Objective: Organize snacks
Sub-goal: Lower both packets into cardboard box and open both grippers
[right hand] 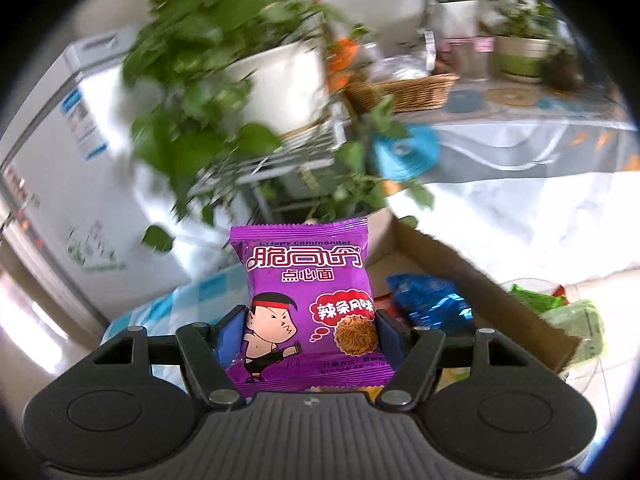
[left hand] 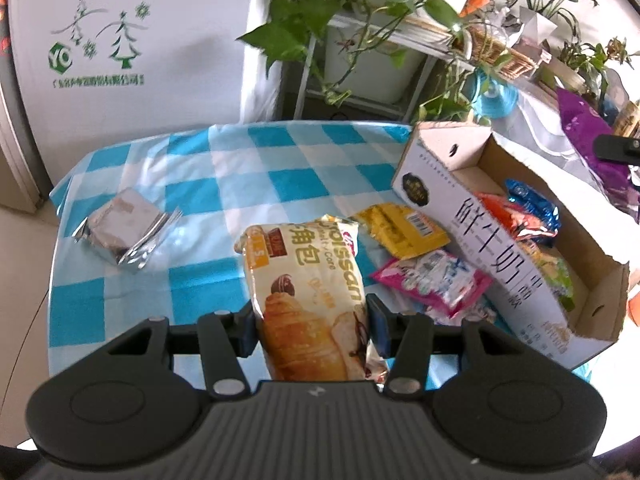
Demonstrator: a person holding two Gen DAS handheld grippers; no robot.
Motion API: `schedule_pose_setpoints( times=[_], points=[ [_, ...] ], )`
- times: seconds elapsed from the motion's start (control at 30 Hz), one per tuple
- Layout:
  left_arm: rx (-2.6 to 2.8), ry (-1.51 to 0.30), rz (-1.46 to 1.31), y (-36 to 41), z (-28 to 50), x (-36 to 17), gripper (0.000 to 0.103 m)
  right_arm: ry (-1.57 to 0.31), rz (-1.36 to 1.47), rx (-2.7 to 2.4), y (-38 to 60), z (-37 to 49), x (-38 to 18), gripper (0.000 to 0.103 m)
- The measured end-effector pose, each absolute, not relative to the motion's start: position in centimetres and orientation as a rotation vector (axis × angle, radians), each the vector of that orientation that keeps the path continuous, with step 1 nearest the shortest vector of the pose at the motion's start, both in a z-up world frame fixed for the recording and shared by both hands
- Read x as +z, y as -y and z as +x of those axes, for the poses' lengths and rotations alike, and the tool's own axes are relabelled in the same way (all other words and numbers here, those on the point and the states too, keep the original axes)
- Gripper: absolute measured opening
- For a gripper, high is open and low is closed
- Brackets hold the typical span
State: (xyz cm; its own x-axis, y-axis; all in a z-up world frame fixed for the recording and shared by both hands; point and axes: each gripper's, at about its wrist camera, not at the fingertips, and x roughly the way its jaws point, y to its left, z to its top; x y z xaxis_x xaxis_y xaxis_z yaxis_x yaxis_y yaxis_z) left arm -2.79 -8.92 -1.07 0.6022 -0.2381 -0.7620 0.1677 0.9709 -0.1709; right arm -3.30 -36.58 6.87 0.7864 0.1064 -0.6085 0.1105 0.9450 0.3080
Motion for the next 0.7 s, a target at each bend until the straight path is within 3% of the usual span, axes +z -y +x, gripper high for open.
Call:
schedule_pose_setpoints(
  times=[0.7],
  points=[
    [-0.465,-0.841,-0.154,22.1,0.7,3.0,0.052,-0.613,0.562,-0.171,43.3,-4.5,6.7,0.073]
  ],
)
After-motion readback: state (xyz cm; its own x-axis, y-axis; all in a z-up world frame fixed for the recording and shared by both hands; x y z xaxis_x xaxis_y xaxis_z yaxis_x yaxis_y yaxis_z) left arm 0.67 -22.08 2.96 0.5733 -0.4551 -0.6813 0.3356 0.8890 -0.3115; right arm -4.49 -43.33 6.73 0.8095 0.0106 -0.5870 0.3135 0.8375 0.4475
